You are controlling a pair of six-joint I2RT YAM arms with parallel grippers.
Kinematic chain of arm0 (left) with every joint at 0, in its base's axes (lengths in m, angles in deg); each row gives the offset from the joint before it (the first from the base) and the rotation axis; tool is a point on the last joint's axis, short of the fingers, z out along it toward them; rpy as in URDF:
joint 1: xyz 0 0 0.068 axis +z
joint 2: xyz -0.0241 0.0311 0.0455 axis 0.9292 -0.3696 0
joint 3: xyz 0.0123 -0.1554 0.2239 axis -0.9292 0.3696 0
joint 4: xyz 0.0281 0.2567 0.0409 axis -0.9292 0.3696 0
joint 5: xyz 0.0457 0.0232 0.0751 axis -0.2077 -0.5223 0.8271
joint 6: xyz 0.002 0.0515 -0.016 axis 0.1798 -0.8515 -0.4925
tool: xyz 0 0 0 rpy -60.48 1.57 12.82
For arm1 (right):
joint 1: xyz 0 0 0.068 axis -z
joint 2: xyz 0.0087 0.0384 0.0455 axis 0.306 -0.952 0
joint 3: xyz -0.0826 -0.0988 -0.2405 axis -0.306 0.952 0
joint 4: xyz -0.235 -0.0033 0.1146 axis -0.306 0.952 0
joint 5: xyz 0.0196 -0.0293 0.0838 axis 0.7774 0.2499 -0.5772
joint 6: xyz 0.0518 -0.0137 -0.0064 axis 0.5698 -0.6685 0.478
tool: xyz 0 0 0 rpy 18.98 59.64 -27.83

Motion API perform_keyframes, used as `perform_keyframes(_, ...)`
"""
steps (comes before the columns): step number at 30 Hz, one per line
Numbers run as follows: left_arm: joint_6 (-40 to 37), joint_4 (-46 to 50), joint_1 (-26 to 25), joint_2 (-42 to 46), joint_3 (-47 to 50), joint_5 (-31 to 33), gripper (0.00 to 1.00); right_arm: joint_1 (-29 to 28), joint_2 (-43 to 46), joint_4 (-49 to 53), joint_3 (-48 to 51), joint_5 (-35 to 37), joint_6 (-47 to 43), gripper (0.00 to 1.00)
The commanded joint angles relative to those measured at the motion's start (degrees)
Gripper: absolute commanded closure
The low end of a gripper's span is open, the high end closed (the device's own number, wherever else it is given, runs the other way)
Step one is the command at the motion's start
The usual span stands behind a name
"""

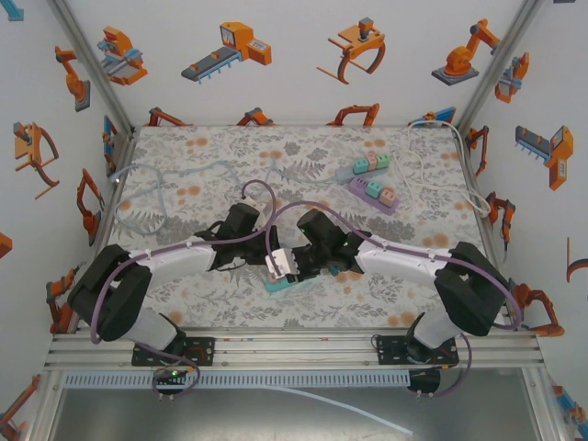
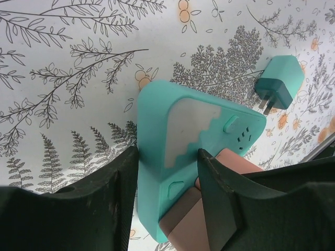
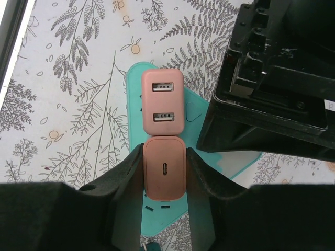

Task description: Pull the plug off the socket

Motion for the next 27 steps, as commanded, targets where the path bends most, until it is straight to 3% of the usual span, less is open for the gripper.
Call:
perform_keyframes(1, -2.71, 9.60, -0.52, -2.09, 1.88, 3.40, 0.53, -0.44, 0.38, -4.47, -4.44, -3.39, 2.56, 0.74)
perform_keyframes(8, -3.92, 10.84, -0.71, -2.27, 5.97, 7.85, 0.54, 0.48, 0.54, -5.50, -5.70, -7.11, 7.55, 0.74)
perform_keyframes(13, -2.71, 9.51, -0.98, -2.98, 6.16, 8.21, 0.55, 0.28, 1.64, -4.45, -4.76, -5.95, 5.49, 0.75)
perform_keyframes(22, -1.36, 8.93, -0.98, -3.60, 7.01, 10.48, 0.57, -5.18, 6.63, 0.27, -0.33, 3.15, -2.52, 0.77)
perform_keyframes(27, -2.49, 9.53, -1.07, -3.17, 7.06, 10.79, 0.57, -5.71, 6.48, 0.50, 0.50, 4.20, -0.65, 0.77)
